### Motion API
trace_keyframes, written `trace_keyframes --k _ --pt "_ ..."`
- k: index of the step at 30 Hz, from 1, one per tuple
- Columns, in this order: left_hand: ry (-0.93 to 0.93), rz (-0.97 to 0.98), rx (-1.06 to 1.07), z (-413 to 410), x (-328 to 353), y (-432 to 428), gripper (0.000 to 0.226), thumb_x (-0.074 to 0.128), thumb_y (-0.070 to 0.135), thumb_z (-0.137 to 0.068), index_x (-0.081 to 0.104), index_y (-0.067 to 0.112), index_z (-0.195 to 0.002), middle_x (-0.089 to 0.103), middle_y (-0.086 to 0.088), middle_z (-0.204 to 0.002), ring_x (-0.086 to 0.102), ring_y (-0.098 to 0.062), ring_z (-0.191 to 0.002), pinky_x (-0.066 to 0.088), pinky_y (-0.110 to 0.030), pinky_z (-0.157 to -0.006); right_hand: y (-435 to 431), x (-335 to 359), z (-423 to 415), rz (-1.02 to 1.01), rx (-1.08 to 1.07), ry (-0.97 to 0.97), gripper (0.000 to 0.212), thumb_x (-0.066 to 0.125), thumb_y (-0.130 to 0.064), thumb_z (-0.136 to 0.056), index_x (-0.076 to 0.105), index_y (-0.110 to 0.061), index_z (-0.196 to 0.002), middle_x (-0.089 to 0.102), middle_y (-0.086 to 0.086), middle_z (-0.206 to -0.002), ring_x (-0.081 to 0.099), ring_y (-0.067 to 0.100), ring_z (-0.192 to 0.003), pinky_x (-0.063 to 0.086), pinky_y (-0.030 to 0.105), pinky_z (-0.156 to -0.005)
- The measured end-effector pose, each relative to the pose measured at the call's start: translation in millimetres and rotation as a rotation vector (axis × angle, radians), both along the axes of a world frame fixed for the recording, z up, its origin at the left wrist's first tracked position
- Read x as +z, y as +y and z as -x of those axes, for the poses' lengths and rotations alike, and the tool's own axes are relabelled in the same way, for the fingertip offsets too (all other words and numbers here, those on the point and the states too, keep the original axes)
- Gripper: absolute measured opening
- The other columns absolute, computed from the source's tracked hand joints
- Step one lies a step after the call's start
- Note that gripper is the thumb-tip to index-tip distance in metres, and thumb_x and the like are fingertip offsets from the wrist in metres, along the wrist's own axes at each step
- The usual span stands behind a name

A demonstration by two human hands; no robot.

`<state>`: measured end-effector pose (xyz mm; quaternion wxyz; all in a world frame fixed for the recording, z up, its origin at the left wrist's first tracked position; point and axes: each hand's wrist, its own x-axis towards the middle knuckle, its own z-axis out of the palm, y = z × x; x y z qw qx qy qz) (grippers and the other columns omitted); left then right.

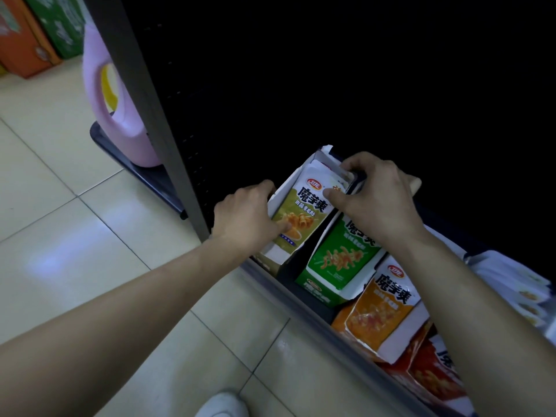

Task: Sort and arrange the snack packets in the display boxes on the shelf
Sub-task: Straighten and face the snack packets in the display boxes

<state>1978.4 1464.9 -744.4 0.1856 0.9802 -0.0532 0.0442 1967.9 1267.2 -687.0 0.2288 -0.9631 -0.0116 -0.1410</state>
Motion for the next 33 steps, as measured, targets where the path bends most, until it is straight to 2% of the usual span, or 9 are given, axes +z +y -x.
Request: trace_keyframes --k 5,12,16,19,23,25,28,31,33 --pt "0.026 0.062 -0.001 -1 -3 3 0.056 0.082 0.058 -0.073 0.051 0.025 -0.107 0.066 0.002 -0.104 0.066 -0.027 -0.093 0.049 -0.034 -0.066 9 1 -11 0.097 -0.030 0.038 0.060 0.078 -0.046 -0.080 0.060 -0.020 -0.131 0.056 0.003 -0.126 0.042 0.025 -0.123 0.013 0.030 -0.081" --pt "0.009 0.110 -0.017 6 -6 9 0.059 0.083 0.054 -0.073 0.057 0.026 -0.119 0.069 0.003 -0.109 0.066 -0.025 -0.097 0.054 -0.037 -0.073 13 -4 3 0.173 0.074 -0.005 0.046 0.084 -0.053 -0.069 0.075 -0.023 -0.103 0.050 -0.003 -0.138 0.035 0.029 -0.127 0.021 0.040 -0.090" --pt "-0.022 0.121 0.034 10 -9 10 0.051 0.081 0.059 -0.074 0.061 0.024 -0.106 0.070 0.004 -0.099 0.065 -0.023 -0.087 0.047 -0.032 -0.065 18 -5 -1 0.213 0.093 -0.013 0.045 0.083 -0.050 -0.071 0.076 -0.019 -0.102 0.050 -0.002 -0.142 0.035 0.032 -0.129 0.022 0.044 -0.092" --pt "-0.021 0.139 0.054 12 -9 10 0.048 0.079 0.062 -0.073 0.053 0.027 -0.092 0.066 0.005 -0.090 0.064 -0.022 -0.082 0.043 -0.030 -0.062 13 -5 -5 0.167 0.102 -0.060 0.029 0.083 -0.039 -0.075 0.077 -0.016 -0.092 0.056 -0.002 -0.137 0.039 0.031 -0.128 0.021 0.042 -0.092" --pt "-0.018 0.158 0.048 13 -9 11 0.047 0.076 0.064 -0.076 0.051 0.029 -0.094 0.058 0.010 -0.087 0.057 -0.016 -0.077 0.038 -0.029 -0.060 9 -6 -7 0.003 0.078 -0.145 0.011 0.081 -0.025 -0.078 0.074 -0.017 -0.079 0.065 -0.004 -0.125 0.048 0.024 -0.124 0.017 0.030 -0.087" --pt "-0.056 0.200 0.032 14 -10 11 0.043 0.077 0.058 -0.079 0.057 0.027 -0.099 0.059 0.012 -0.089 0.055 -0.013 -0.077 0.038 -0.029 -0.059 9 -10 -6 -0.041 0.074 -0.204 0.010 0.077 -0.022 -0.081 0.074 -0.012 -0.081 0.068 0.000 -0.121 0.055 0.026 -0.119 0.032 0.035 -0.094" --pt "-0.182 0.446 -0.046 20 -10 14 0.033 0.084 0.036 -0.079 0.059 0.024 -0.098 0.058 0.013 -0.090 0.054 -0.008 -0.080 0.045 -0.030 -0.062 9 -12 -4 -0.111 0.050 -0.228 0.015 0.072 -0.017 -0.086 0.069 -0.003 -0.081 0.068 0.012 -0.121 0.061 0.031 -0.113 0.049 0.041 -0.094" --pt "-0.339 0.607 -0.158 28 -9 22 0.024 0.080 0.019 -0.081 0.066 0.016 -0.100 0.060 0.009 -0.096 0.057 -0.013 -0.088 0.048 -0.030 -0.072 5 -14 -6 -0.070 0.016 -0.236 0.015 0.069 -0.020 -0.087 0.066 -0.006 -0.082 0.071 0.015 -0.094 0.065 0.036 -0.089 0.052 0.045 -0.071" --pt "-0.407 0.487 -0.258 34 -9 29 0.022 0.071 0.022 -0.087 0.071 0.016 -0.107 0.067 0.008 -0.105 0.058 -0.020 -0.102 0.046 -0.039 -0.082 3 -16 -7 -0.053 0.015 -0.237 0.013 0.070 -0.020 -0.089 0.067 -0.007 -0.086 0.069 0.012 -0.082 0.063 0.033 -0.078 0.043 0.036 -0.062"
